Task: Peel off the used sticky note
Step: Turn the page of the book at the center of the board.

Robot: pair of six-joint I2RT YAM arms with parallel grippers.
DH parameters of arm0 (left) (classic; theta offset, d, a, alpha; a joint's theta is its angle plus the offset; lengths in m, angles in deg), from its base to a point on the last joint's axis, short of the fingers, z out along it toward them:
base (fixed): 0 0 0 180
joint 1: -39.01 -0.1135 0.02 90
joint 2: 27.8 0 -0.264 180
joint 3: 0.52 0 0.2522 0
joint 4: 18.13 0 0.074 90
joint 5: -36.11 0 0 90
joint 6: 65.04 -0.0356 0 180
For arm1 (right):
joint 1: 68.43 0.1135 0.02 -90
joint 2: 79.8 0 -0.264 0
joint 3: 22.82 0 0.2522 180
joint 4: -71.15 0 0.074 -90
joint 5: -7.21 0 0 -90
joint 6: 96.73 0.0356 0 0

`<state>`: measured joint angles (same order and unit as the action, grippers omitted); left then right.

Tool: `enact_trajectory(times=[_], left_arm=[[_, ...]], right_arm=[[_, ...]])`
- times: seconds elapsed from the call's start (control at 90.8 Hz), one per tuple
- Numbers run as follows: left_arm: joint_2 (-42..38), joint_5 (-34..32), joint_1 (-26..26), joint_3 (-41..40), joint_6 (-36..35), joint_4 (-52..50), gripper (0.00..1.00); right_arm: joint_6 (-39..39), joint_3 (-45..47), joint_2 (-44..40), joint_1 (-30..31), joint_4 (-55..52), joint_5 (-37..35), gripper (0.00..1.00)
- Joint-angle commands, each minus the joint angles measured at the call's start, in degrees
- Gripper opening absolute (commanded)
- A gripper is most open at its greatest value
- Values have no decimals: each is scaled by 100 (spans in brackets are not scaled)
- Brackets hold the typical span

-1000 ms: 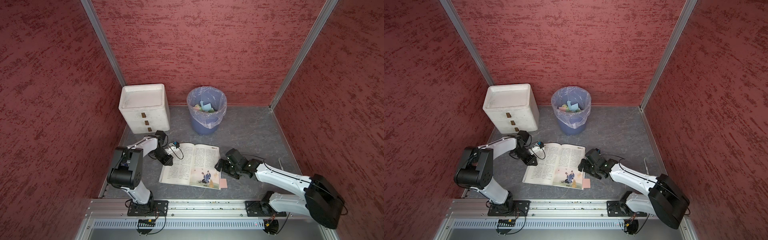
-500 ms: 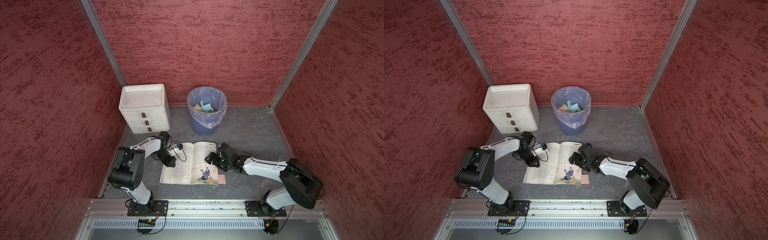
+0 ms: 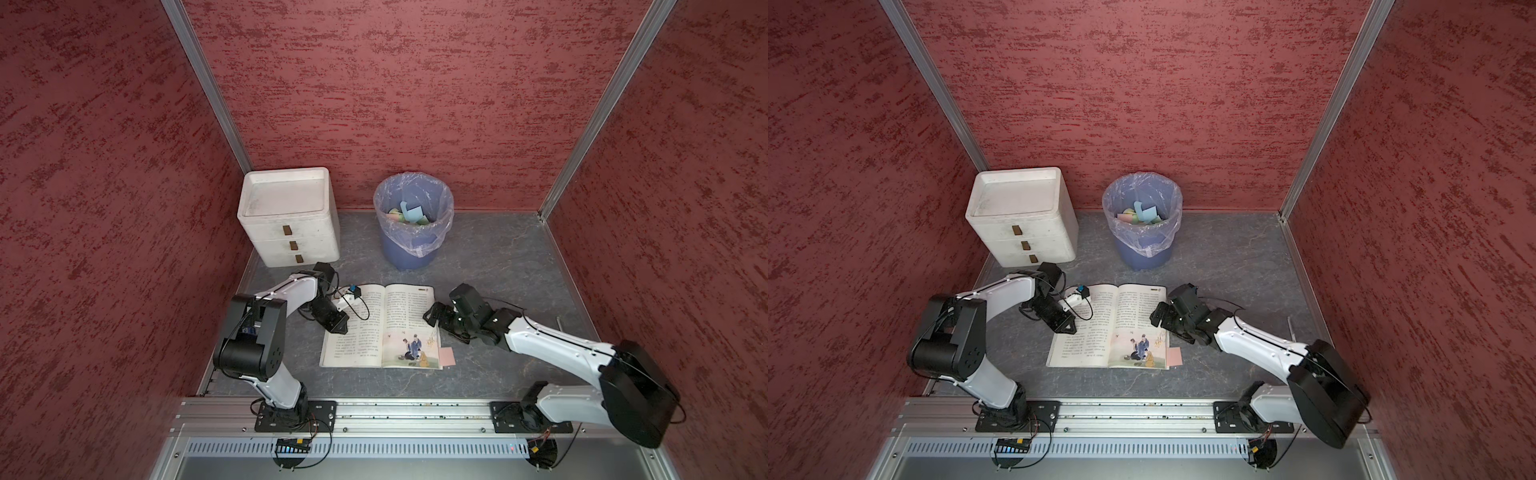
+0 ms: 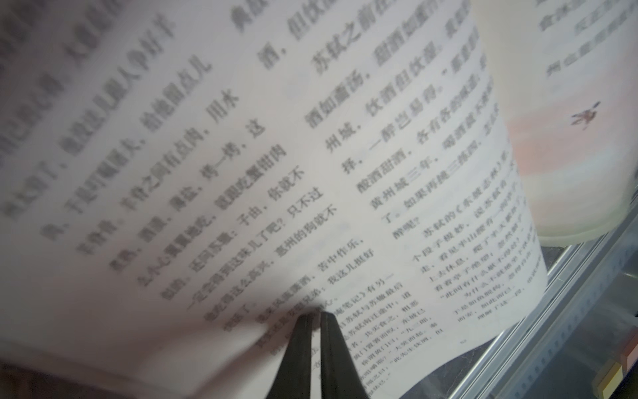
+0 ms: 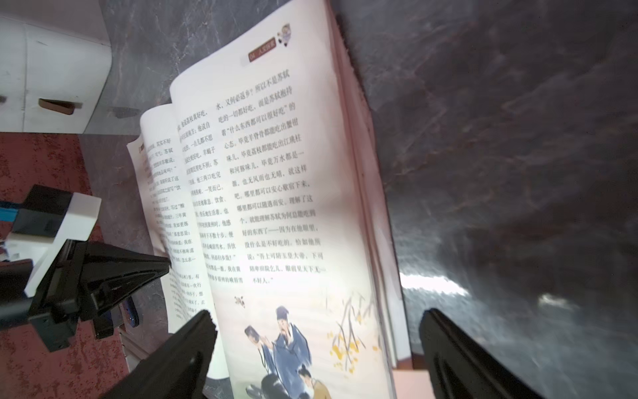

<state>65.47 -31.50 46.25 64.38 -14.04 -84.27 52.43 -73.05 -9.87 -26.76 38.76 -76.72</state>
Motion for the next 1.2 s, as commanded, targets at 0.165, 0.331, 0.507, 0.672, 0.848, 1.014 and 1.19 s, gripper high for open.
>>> enact_trajectory(times=[0.165, 0.331, 0.507, 0.672, 0.848, 1.014, 1.19], left_arm=[[-240, -73, -527, 128, -512, -275, 10], [-108, -247, -507, -40, -533, -84, 10], [95, -470, -340, -139, -413, 232, 9], [199, -563, -120, -203, -313, 394, 9], [217, -604, -39, -268, -309, 464, 8], [220, -608, -39, -306, -318, 491, 8], [175, -568, -26, -325, -299, 494, 8]], right_arm=[[693, 521, -1986, 685, -1486, -147, 93], [1092, 812, -2339, 1182, -1439, -35, 93], [1311, 1108, -2087, 1429, -982, 98, 93], [1407, 1256, -1848, 1480, -555, 195, 93], [1361, 1267, -1693, 1493, -317, 157, 93], [1103, 1062, -1458, 1467, -288, -67, 93], [1010, 1097, -985, 1317, 361, -34, 92]])
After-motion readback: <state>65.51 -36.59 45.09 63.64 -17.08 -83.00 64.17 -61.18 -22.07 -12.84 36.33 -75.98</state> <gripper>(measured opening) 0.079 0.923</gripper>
